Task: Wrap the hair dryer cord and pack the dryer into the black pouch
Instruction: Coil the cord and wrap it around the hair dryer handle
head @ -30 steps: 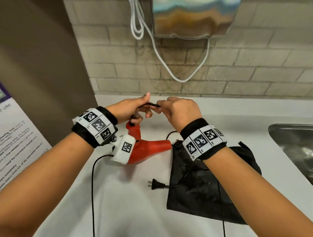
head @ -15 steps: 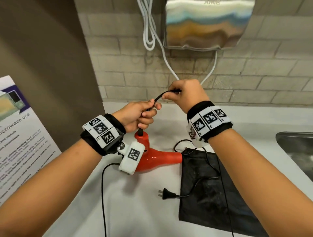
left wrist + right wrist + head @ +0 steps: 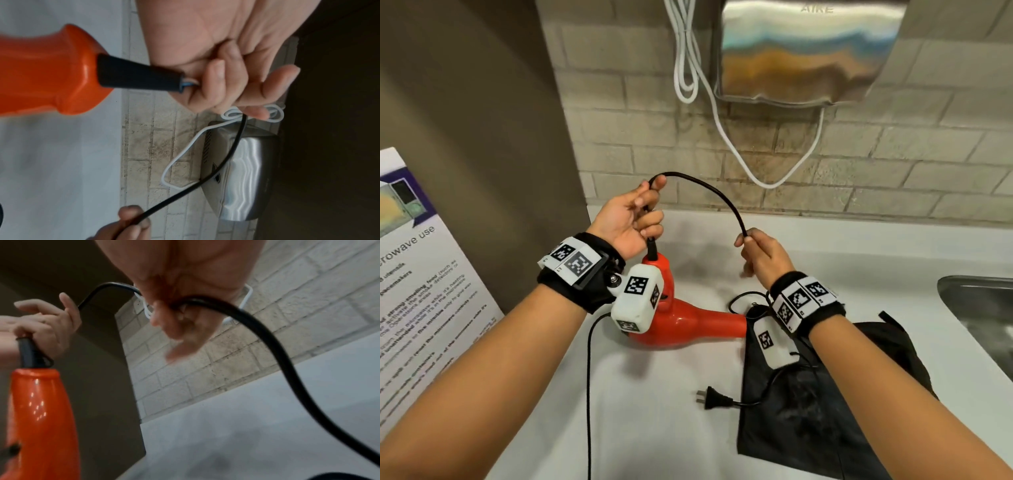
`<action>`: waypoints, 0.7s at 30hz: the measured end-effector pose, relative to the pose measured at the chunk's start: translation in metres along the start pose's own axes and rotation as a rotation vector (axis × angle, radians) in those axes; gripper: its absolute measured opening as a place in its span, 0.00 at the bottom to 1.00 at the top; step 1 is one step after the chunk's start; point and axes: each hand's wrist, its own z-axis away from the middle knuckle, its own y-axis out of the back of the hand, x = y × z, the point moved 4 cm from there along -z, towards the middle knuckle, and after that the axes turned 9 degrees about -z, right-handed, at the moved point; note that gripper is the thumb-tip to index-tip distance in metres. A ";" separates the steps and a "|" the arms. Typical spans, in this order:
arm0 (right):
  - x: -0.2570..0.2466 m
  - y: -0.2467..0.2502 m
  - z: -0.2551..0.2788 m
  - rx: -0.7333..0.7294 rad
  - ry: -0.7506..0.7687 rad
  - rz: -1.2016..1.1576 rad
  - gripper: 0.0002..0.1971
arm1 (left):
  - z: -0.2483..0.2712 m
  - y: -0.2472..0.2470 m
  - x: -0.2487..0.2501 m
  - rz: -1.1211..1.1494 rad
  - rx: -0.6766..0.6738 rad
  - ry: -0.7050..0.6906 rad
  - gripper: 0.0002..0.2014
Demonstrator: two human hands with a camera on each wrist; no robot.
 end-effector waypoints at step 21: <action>-0.053 -0.046 0.074 -0.325 0.570 1.032 0.18 | -0.017 -0.021 -0.012 -0.372 0.211 -0.120 0.14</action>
